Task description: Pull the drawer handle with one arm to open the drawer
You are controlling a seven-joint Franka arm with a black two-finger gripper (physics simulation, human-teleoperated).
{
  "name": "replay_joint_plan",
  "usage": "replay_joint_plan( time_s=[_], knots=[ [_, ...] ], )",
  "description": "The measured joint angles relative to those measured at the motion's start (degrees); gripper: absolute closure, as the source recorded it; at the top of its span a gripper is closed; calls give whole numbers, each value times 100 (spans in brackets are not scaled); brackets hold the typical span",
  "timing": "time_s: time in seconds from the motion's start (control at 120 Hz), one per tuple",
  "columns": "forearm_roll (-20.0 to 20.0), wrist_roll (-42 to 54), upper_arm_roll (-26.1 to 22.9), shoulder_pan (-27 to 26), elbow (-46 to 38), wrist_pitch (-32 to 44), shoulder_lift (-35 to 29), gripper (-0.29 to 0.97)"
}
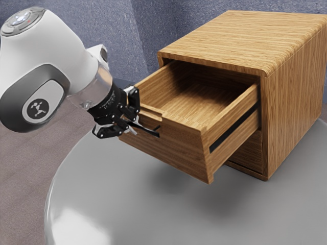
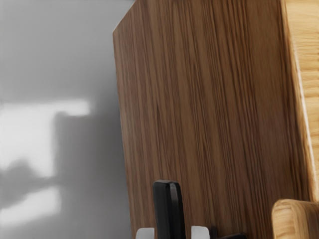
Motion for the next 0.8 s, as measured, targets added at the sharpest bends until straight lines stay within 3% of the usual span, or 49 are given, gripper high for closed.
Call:
replay_joint_plan(
  time_s=[0.8],
  knots=[
    [-32,7,-38,100,-901,-25,-1073,76]
  ],
)
